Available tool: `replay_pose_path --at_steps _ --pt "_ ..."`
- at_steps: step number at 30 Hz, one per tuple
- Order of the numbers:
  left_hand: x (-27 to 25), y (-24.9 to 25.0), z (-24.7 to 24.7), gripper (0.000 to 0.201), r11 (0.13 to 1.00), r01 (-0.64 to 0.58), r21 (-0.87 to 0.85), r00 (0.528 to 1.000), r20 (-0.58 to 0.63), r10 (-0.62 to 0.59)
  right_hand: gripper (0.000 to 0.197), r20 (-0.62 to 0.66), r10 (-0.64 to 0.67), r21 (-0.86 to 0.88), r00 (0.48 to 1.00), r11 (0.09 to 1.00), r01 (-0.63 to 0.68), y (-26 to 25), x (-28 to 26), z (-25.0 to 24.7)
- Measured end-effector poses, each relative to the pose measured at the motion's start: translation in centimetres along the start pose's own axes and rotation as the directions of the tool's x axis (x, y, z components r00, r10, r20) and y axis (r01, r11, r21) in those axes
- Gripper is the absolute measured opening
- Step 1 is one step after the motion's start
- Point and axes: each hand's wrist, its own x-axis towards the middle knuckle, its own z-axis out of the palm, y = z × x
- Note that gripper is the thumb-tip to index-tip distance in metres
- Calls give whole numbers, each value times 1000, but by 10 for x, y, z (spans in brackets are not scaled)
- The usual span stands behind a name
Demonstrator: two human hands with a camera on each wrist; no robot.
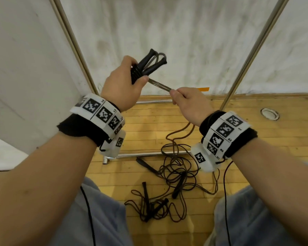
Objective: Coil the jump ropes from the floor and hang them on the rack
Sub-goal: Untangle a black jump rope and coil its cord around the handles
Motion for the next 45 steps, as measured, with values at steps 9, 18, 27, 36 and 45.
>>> replay_pose_path --at_steps 9,18,27,36,45 --pt "-2 -12 30 34 999 -2 47 997 84 -1 46 8 -106 -48 994 993 106 -21 -12 -11" --pt "-2 -8 46 39 974 -9 225 968 248 -48 24 97 -71 -66 993 995 77 -11 -19 -25" --pt "-25 15 68 40 913 -255 319 946 278 167 34 -135 -56 -114 989 993 41 -5 -9 -32" --pt "-29 25 66 23 930 -250 269 924 353 146 39 -155 7 -167 988 985 -33 4 -1 -34" --pt "-35 25 56 21 926 -364 103 875 379 302 38 -94 108 11 990 994 -107 14 6 -41"
